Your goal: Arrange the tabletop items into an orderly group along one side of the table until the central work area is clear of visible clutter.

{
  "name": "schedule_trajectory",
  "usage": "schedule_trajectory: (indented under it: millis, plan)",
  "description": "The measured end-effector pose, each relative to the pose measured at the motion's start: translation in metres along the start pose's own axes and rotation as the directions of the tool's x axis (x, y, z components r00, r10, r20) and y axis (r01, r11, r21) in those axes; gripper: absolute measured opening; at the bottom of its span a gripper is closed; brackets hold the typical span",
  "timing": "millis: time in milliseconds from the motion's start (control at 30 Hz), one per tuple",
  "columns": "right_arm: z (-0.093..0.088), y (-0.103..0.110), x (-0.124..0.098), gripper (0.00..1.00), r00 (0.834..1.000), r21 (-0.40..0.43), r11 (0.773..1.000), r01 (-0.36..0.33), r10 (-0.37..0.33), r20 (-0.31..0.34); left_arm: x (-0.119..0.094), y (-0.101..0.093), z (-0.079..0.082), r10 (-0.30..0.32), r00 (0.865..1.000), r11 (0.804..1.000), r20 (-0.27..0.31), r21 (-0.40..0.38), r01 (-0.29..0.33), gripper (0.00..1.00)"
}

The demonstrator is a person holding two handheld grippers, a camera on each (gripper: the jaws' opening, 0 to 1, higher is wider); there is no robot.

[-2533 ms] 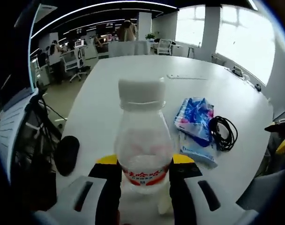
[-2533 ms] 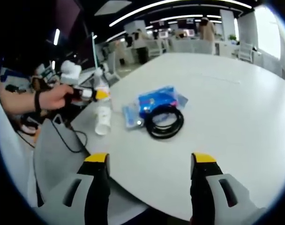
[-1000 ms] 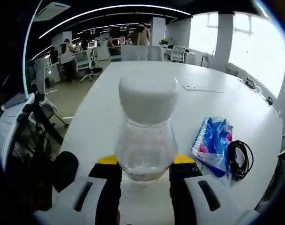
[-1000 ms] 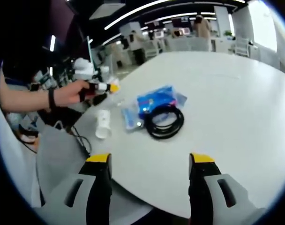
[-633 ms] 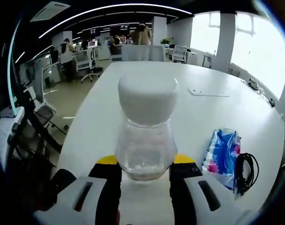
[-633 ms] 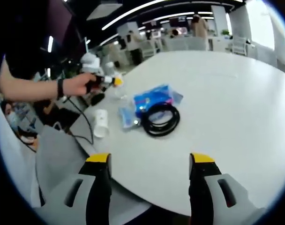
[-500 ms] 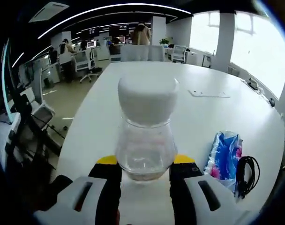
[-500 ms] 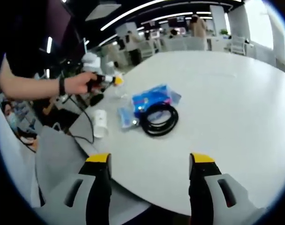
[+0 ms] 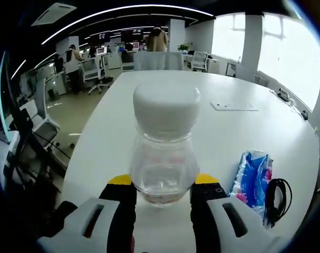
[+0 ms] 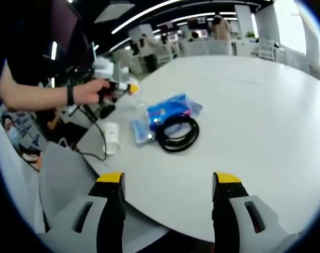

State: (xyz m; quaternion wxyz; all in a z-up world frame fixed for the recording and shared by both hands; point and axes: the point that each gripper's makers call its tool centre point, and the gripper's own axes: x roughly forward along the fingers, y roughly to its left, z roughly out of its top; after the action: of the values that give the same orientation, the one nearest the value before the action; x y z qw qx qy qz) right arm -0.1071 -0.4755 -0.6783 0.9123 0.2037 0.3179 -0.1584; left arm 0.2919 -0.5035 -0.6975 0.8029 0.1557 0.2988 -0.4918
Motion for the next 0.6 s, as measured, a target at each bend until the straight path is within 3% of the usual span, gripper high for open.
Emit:
schedule_trajectory:
  millis: [333, 600]
  plan:
    - [0.001, -0.002, -0.002, 0.66, 1.0, -0.003, 1.0, 0.002, -0.002, 0.003, 0.003, -0.014, 0.002, -0.003, 1.0, 1.0, -0.003, 0.0, 0.003, 0.39]
    - [0.0, -0.003, -0.006, 0.66, 1.0, 0.005, 1.0, 0.012, -0.012, 0.009, 0.003, -0.015, 0.002, 0.002, 1.0, 1.0, -0.015, -0.008, -0.002, 0.39]
